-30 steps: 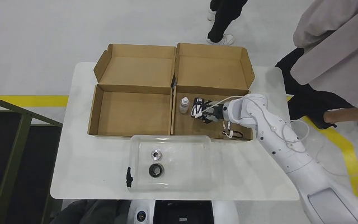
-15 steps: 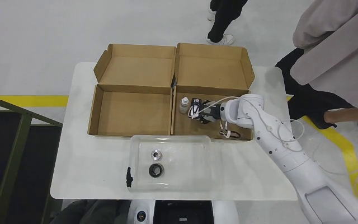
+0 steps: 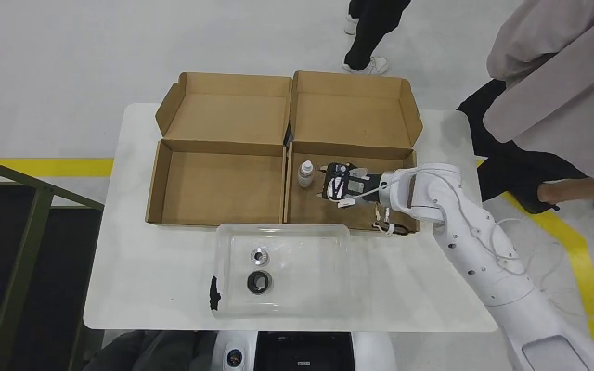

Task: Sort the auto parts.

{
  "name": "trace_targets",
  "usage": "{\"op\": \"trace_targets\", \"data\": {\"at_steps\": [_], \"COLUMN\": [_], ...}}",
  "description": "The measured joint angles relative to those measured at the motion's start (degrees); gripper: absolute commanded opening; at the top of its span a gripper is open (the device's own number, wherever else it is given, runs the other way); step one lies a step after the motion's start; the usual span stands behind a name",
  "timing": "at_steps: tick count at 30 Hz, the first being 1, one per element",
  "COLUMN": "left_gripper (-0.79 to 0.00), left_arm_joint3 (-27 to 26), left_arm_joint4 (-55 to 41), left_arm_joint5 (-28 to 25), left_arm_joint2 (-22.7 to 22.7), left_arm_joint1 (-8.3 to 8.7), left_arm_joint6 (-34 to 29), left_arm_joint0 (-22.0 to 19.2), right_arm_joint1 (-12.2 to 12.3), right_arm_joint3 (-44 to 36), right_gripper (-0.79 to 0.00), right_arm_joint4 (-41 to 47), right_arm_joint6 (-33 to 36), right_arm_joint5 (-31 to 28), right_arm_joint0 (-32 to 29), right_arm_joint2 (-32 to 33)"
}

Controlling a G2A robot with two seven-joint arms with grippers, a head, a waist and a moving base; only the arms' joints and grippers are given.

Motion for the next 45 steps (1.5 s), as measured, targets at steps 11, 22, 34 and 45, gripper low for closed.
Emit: {"op": "trace_targets", "data": {"at_steps": [11,22,34,45], "left_gripper": [0.000,0.000,0.000,0.000], "left_arm_joint3": [0.0,0.0,0.0,0.0], "left_arm_joint4": [0.0,0.0,0.0,0.0], "left_arm_joint5": [0.0,0.0,0.0,0.0], "left_arm_joint2": [0.0,0.0,0.0,0.0], "left_arm_joint1": [0.00,0.00,0.00,0.00], "left_arm_joint6": [0.0,0.0,0.0,0.0], "left_arm_joint0": [0.0,0.0,0.0,0.0], "right_arm_joint1": [1.3,0.3,-2.3,-4.7], "right_arm_joint3": [-12.4,-17.9,-15.2,-9.8], "right_gripper": [-0.422,-0.419,-0.434,-0.459], "right_arm_joint4": [0.1,-1.4,-2.7,-4.2], "right_arm_joint6": [-0.2,-1.5,-0.4,0.7], "right_arm_joint5": [-0.2,-1.2,-1.3,0.0], "right_arm_joint0": [-6.8,-7.5,-3.7,0.2], "right_arm_joint2": [2.9,-4.4,-14.8,-19.9]}}
